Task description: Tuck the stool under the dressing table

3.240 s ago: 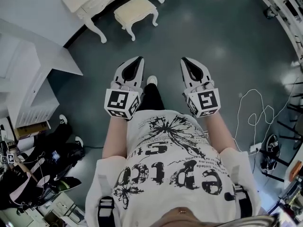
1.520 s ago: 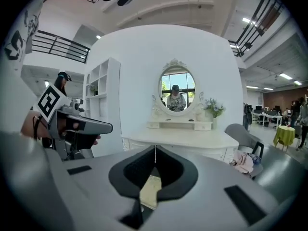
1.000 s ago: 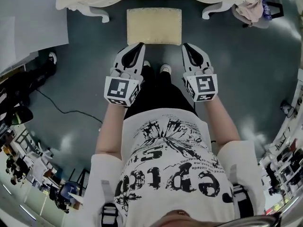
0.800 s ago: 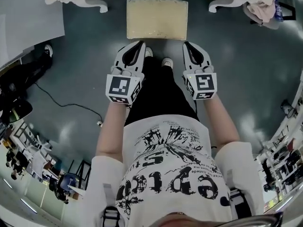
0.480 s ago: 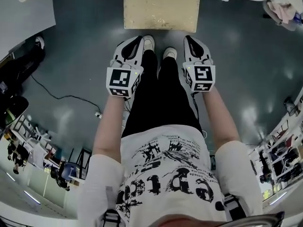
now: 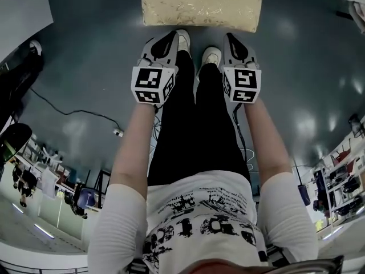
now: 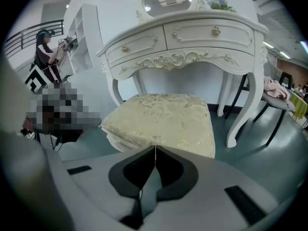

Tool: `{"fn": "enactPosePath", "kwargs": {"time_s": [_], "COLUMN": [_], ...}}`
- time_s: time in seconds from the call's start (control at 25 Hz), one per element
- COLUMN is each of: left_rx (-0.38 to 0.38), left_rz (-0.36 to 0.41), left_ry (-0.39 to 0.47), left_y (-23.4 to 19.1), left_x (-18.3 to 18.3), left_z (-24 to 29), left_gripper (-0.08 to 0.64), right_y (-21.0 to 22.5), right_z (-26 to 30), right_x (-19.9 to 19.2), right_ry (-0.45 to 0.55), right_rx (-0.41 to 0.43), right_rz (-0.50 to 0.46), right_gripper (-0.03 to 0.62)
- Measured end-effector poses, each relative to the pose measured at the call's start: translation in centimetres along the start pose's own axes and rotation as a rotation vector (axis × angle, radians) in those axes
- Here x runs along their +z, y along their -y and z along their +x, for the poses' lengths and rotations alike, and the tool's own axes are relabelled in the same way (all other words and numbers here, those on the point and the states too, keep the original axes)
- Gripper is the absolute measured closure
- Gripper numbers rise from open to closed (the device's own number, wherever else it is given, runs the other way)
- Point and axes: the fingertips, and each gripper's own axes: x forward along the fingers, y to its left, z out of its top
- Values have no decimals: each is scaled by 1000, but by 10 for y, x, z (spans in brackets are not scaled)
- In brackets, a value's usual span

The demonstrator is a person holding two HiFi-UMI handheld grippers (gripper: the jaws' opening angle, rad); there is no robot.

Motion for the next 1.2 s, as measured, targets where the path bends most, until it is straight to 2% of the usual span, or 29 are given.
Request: {"fn": "enactPosePath", "kwargs": {"time_s": [0.4, 0.52, 0.72, 0.92, 1.2], "left_rx": [50, 42, 24, 19, 9], "left_rz": [-10, -32, 18, 20, 16], "left_ry": [21, 36, 29, 50, 83], "left_y": [-16, -20, -19, -24, -45], "left_x": [-16, -21, -25, -11, 37], "left_z": [32, 39, 40, 46, 76], "left_gripper": [540, 540, 540, 540, 540], "right_y": [8, 8, 10, 14, 38], "right_z": [25, 33, 35, 42, 75], "right_x": [-10, -15, -18, -3, 48], "right_ry": [35, 35, 6, 21, 44], "right_rx": [-26, -18, -14, -36, -62], "right_rz": [29, 21, 40, 52, 46], "right_gripper": [574, 574, 575, 575, 575]}}
